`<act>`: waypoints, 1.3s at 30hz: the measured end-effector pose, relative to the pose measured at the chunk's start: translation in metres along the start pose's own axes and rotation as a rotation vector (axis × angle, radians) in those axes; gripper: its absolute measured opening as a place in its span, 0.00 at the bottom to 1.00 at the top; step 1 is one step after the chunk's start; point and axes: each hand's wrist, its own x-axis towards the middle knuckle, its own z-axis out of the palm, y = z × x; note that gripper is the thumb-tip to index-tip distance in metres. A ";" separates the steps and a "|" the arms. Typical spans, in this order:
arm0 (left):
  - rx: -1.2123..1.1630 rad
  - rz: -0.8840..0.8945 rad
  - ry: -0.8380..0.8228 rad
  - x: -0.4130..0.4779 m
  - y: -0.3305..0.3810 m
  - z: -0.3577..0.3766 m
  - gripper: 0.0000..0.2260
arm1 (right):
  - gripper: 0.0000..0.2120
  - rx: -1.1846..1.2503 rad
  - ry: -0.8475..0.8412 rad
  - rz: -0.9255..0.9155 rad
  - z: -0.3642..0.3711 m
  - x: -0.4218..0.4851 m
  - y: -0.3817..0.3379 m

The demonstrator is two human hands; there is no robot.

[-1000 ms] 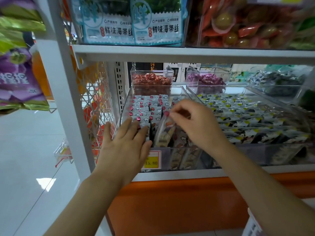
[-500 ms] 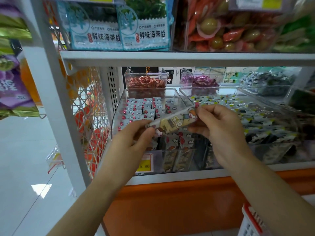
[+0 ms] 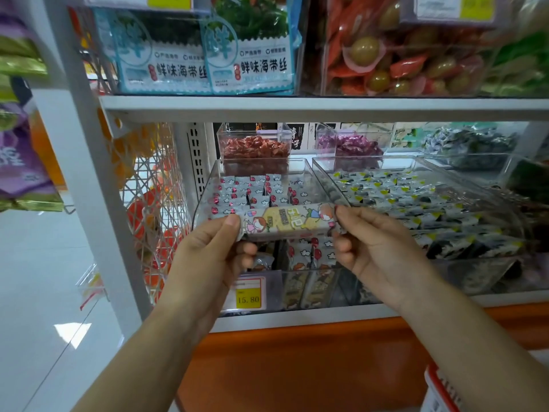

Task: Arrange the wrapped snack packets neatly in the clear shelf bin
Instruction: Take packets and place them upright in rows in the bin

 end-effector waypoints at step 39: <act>0.661 0.279 -0.191 -0.010 -0.004 0.007 0.09 | 0.13 -0.690 0.085 -0.555 -0.002 -0.003 0.009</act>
